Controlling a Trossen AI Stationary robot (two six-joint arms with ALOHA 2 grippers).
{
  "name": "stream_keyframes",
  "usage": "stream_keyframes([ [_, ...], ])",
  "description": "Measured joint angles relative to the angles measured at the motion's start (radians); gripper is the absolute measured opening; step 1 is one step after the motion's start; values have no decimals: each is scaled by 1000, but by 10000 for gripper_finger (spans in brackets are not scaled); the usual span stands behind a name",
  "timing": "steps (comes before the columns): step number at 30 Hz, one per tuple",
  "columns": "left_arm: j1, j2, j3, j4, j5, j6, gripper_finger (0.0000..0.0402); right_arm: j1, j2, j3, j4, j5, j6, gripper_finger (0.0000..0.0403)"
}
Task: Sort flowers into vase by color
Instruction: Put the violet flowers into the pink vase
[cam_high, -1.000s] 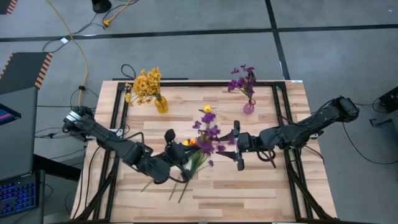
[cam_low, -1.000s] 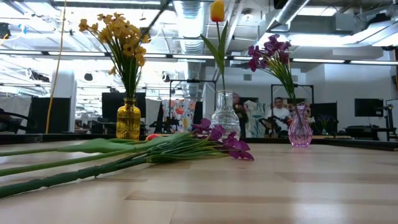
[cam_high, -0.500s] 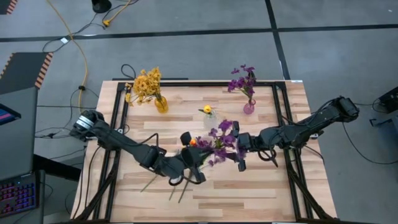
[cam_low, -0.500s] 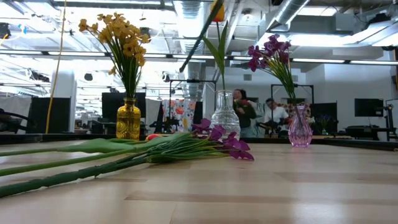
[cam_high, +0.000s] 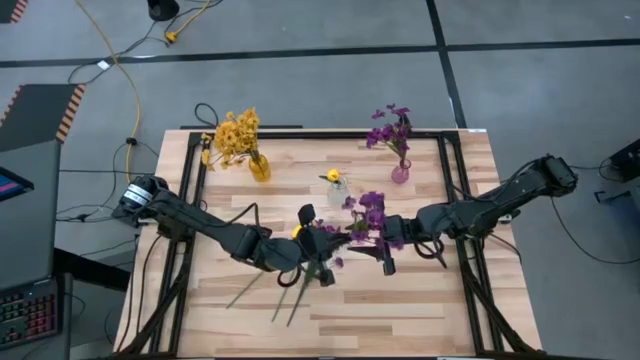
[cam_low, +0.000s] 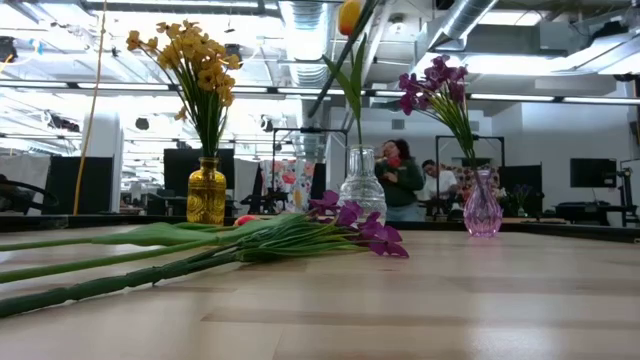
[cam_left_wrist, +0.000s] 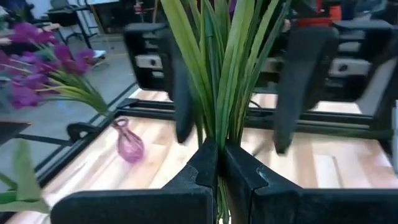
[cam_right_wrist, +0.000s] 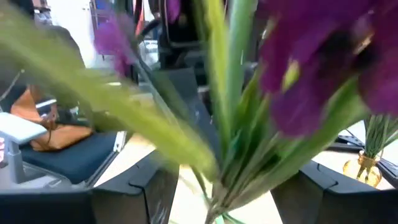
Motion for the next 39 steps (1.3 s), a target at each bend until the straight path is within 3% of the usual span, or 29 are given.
stream_keyframes([
  [8,-1,-2,0,23,-45,40,0,0,0,0,-63,0,-2,250],
  [25,1,-3,0,23,-15,29,0,-12,0,0,75,1,-77,244],
  [31,1,-3,0,23,-16,29,0,-20,0,0,75,1,-78,201],
  [39,7,-4,0,18,3,16,1,-20,0,0,73,0,-78,103],
])
